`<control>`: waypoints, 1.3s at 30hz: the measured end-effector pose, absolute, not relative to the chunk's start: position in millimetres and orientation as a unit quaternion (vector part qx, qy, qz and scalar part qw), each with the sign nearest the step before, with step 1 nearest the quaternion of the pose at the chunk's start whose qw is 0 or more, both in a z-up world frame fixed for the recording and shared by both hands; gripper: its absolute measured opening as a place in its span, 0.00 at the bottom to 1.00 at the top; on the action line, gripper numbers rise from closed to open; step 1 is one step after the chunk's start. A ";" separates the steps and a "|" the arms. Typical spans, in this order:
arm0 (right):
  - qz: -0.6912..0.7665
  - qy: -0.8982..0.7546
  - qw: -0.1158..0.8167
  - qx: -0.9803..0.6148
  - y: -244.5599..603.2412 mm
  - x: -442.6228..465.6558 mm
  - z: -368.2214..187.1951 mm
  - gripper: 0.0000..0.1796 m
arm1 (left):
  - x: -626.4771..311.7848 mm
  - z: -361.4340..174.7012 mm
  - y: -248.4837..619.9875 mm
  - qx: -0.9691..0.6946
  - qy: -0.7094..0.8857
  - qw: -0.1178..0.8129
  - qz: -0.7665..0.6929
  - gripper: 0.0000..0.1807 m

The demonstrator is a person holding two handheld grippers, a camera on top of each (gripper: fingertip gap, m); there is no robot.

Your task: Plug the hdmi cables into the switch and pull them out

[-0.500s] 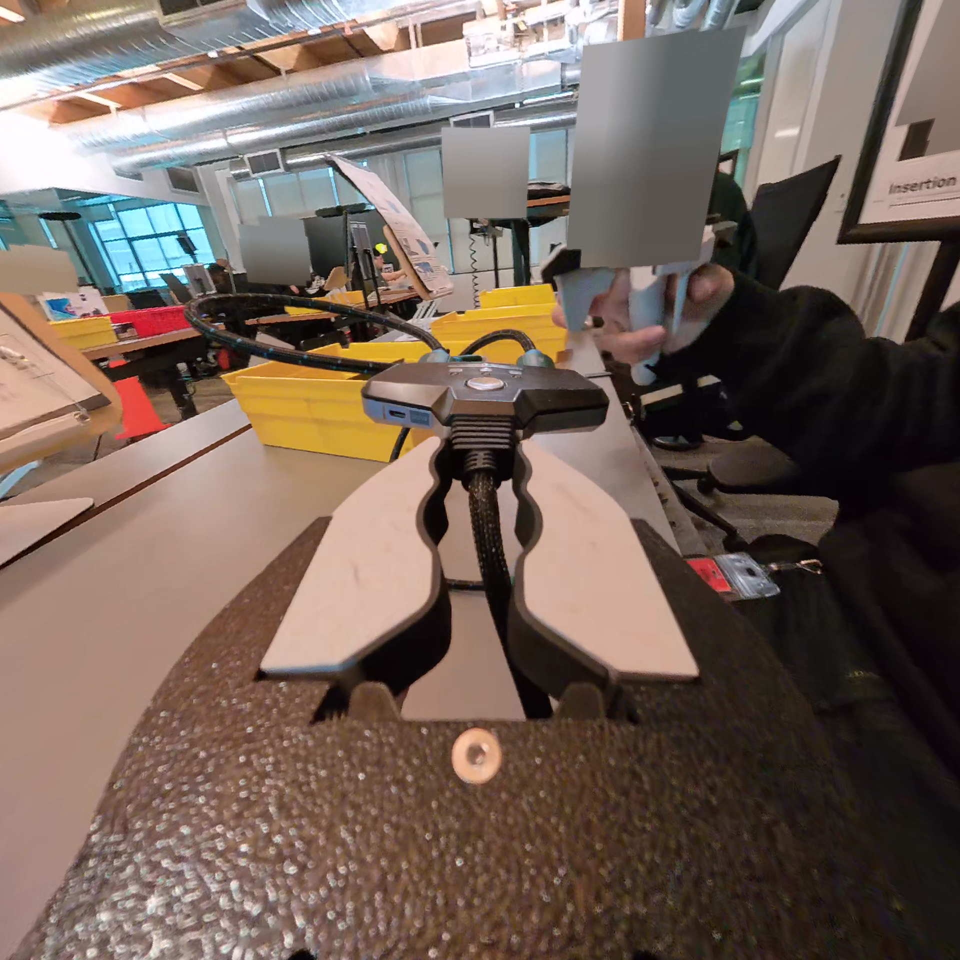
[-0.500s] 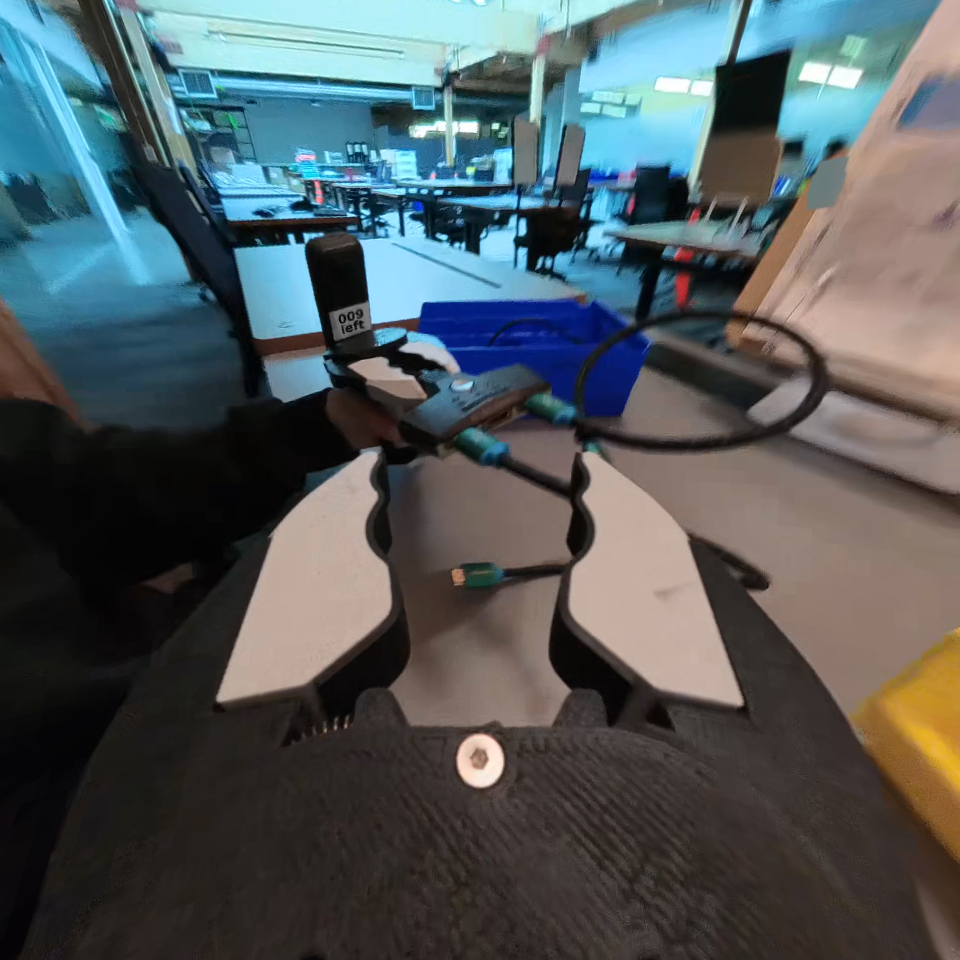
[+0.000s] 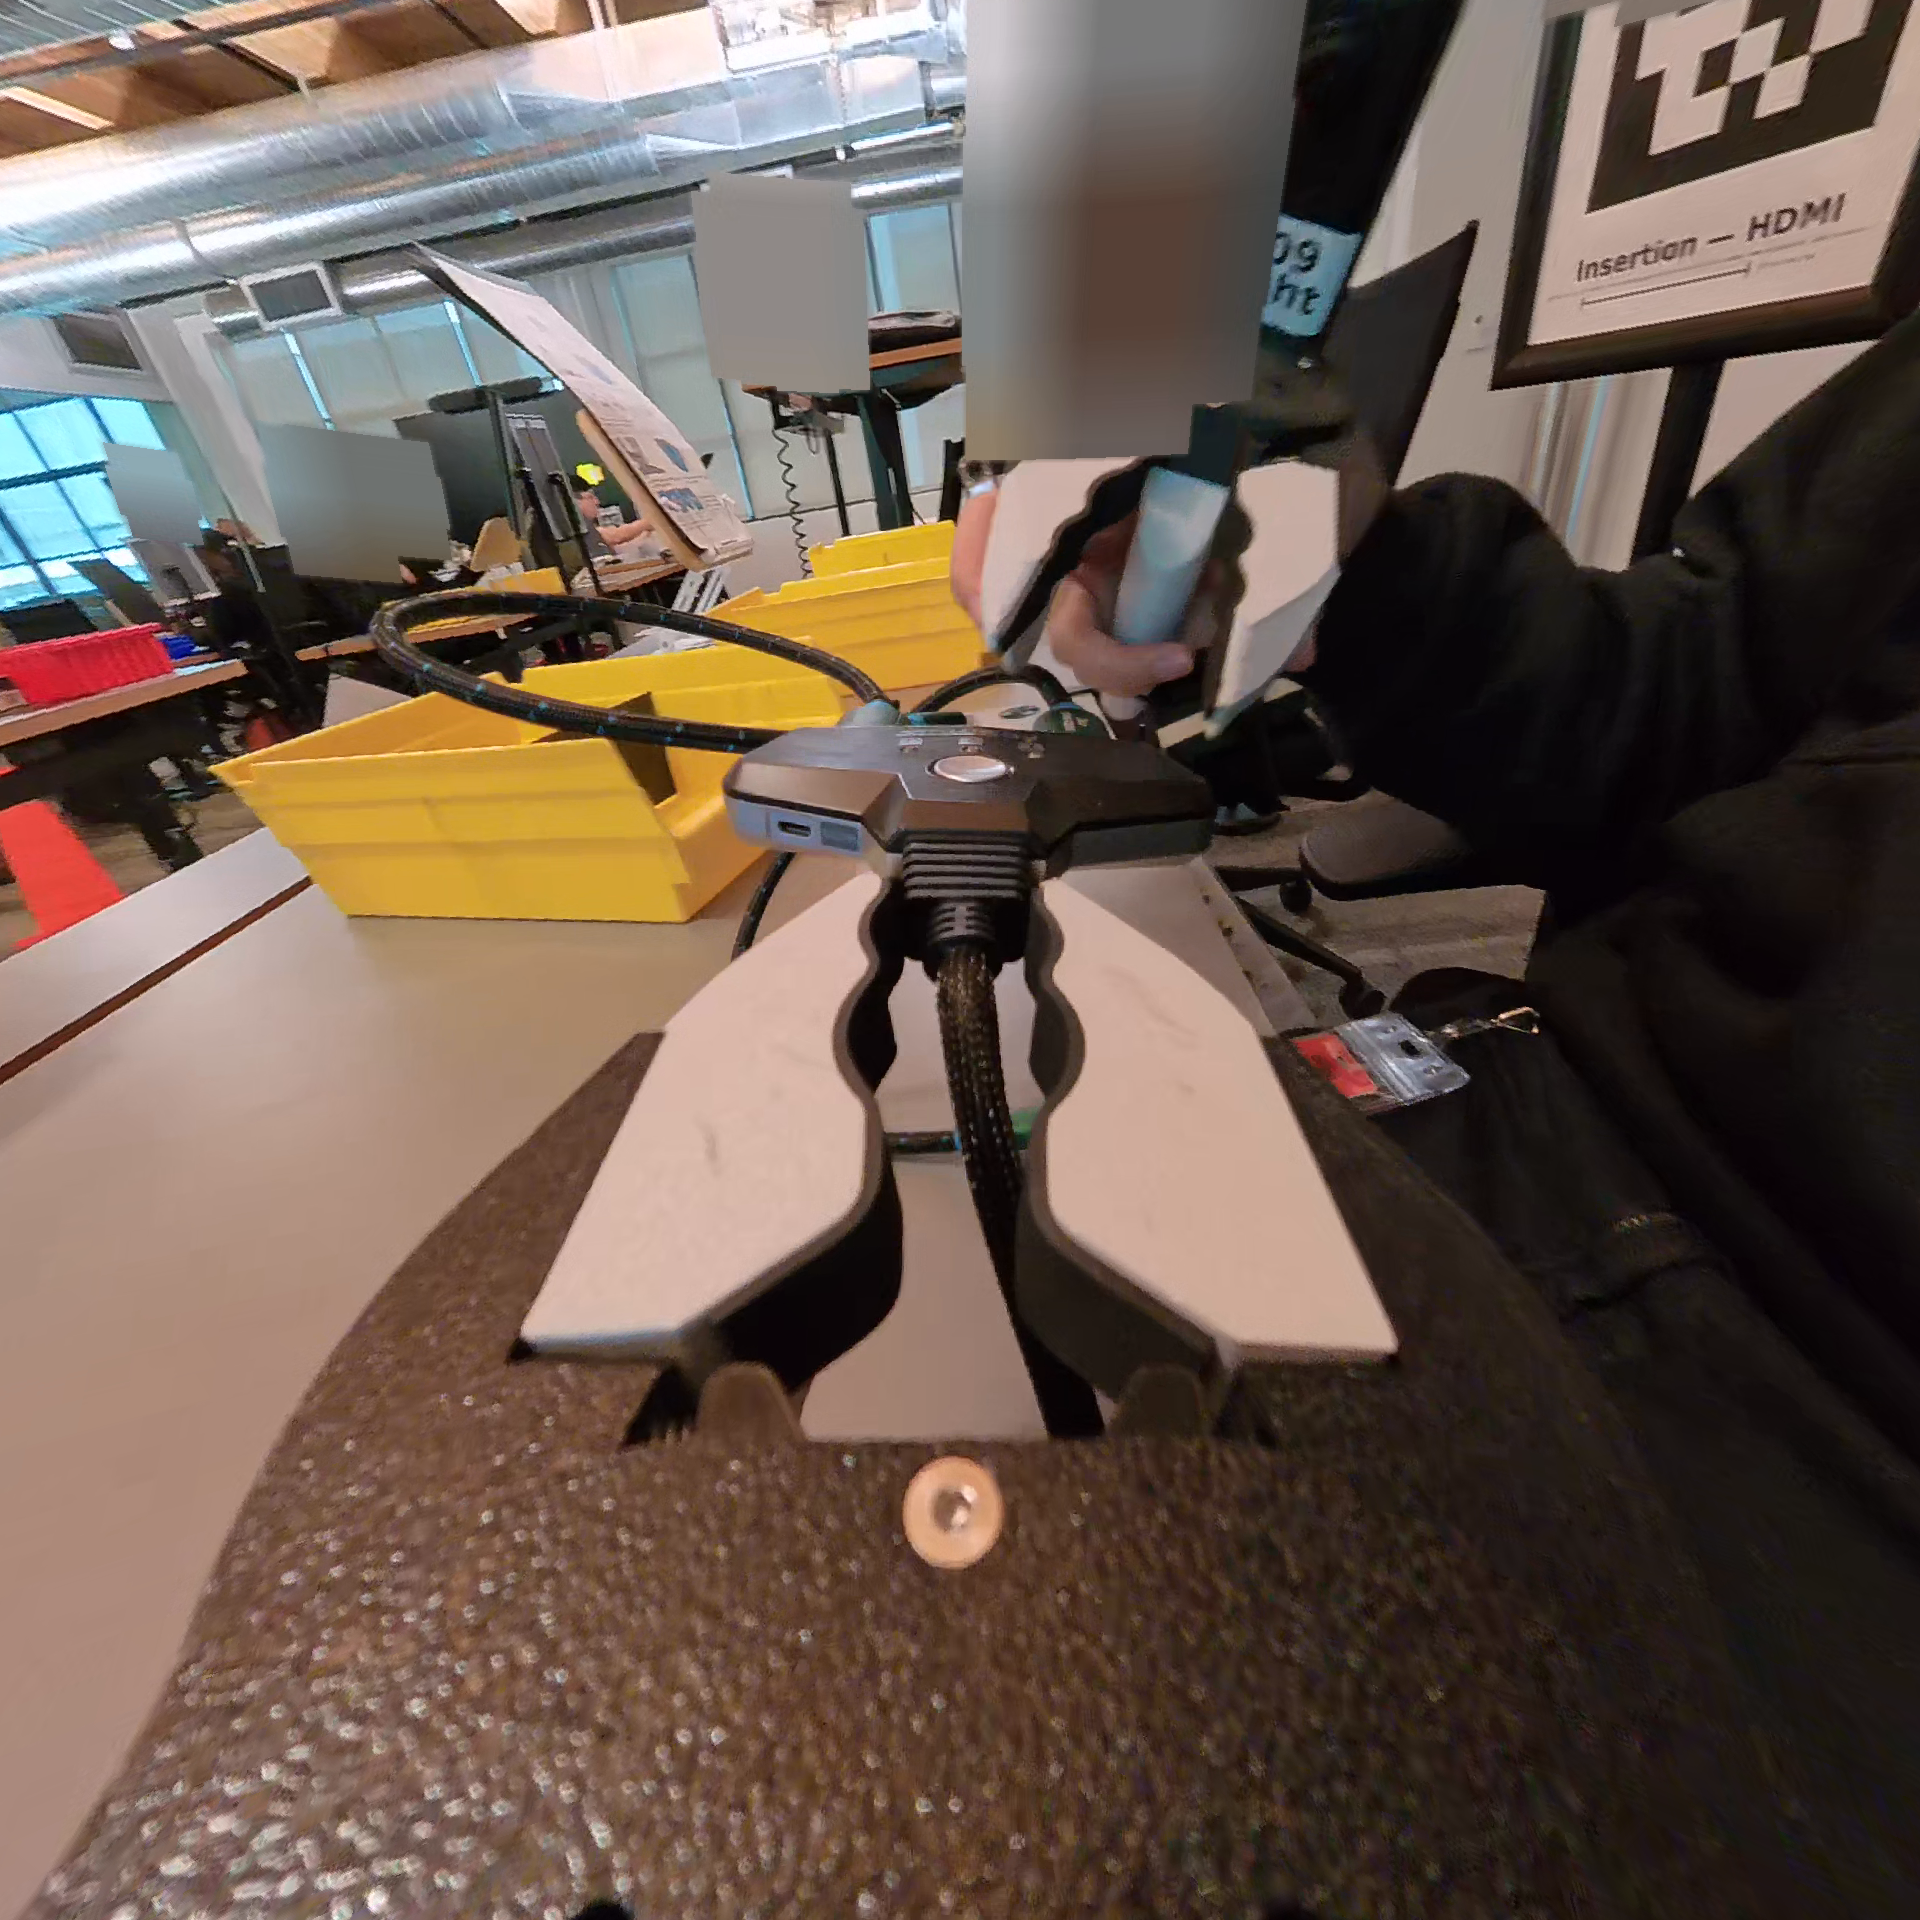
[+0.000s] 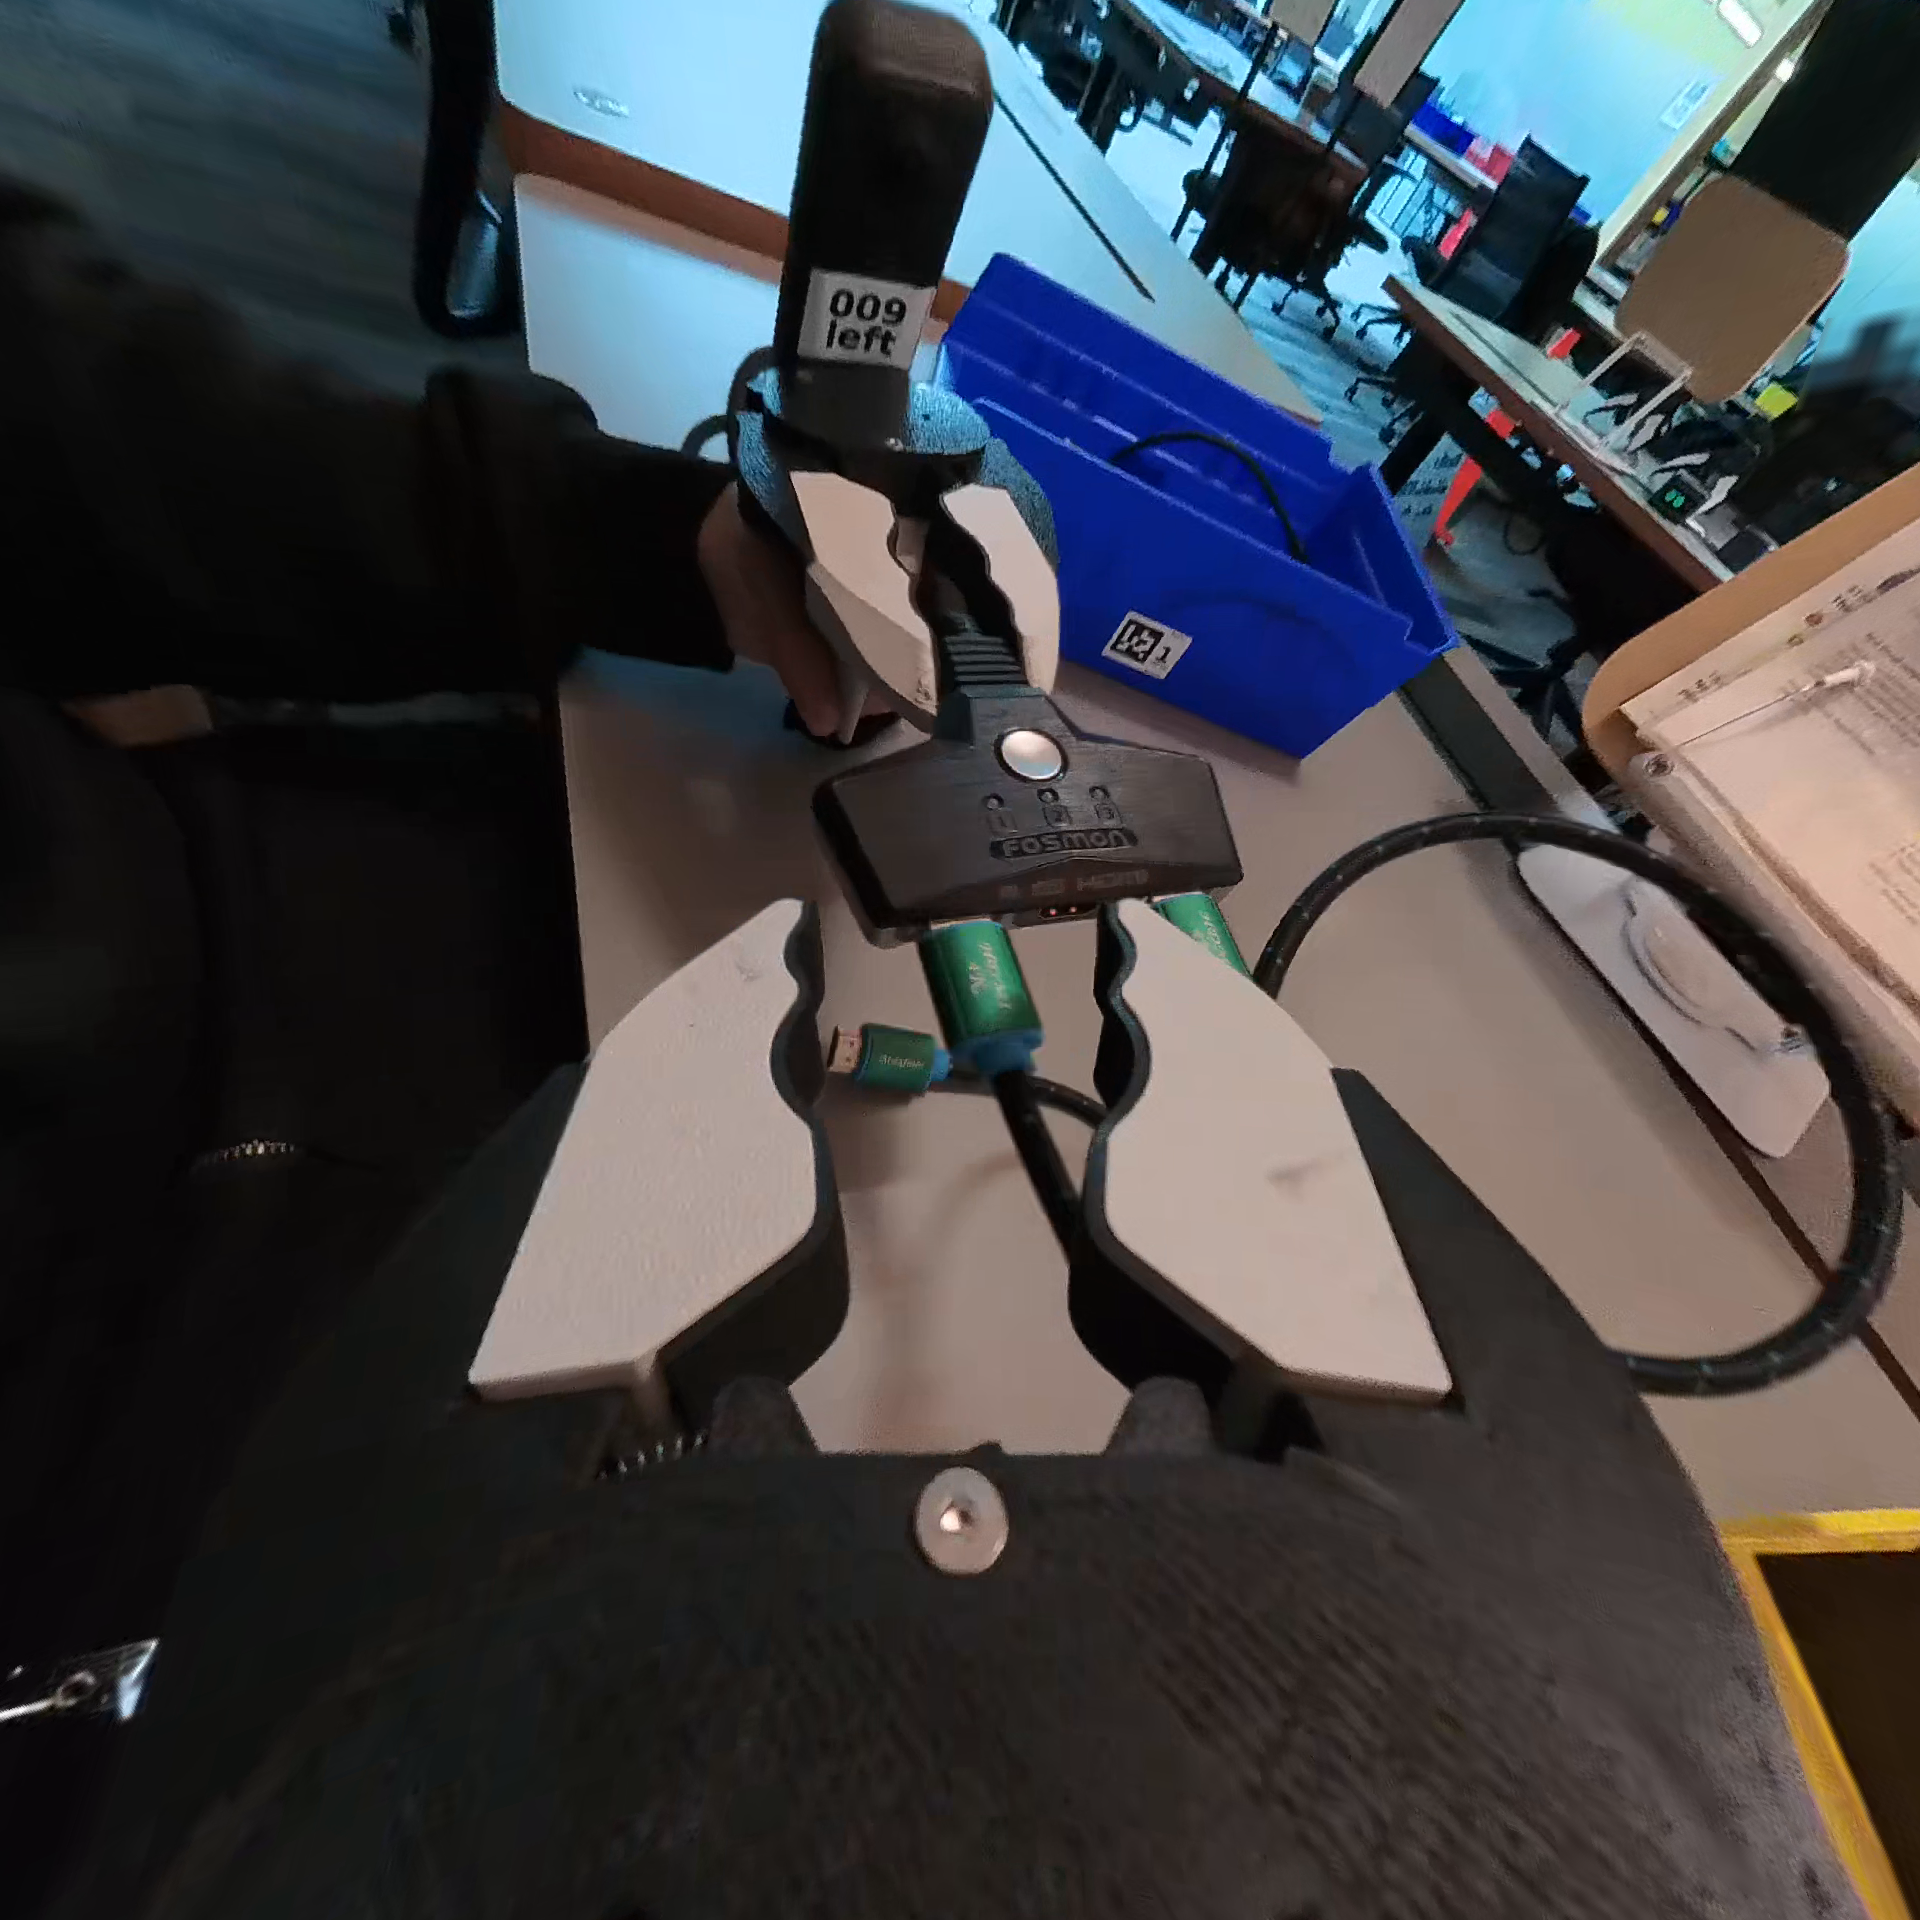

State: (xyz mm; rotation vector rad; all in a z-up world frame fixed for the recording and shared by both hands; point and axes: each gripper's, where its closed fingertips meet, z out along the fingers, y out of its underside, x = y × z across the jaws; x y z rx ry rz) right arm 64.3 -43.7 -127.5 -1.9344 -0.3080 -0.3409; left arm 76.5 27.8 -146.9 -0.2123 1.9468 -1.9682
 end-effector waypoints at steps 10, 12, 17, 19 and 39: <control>-0.047 -0.106 0.577 -0.808 -44.7 64.8 -141.5 0.17 | 68.1 -137.9 23.7 -0.054 0.661 0.160 -0.731 0.12; -0.010 -0.109 0.593 -0.797 -41.6 58.1 -140.3 0.13 | 66.3 -136.4 23.3 -0.050 0.657 0.155 -0.736 0.12; 0.004 -0.097 0.615 -0.783 -36.2 60.1 -140.7 0.13 | 67.6 -135.3 27.6 -0.057 0.645 0.150 -0.748 0.12; 0.003 -0.099 0.617 -0.780 -35.3 59.3 -140.8 0.13 | 67.4 -135.3 27.8 -0.057 0.644 0.147 -0.749 0.12; -0.043 -0.066 0.577 -0.813 -132.4 102.6 -111.2 0.12 | 64.1 -103.0 84.4 -0.086 0.588 0.187 -0.782 0.12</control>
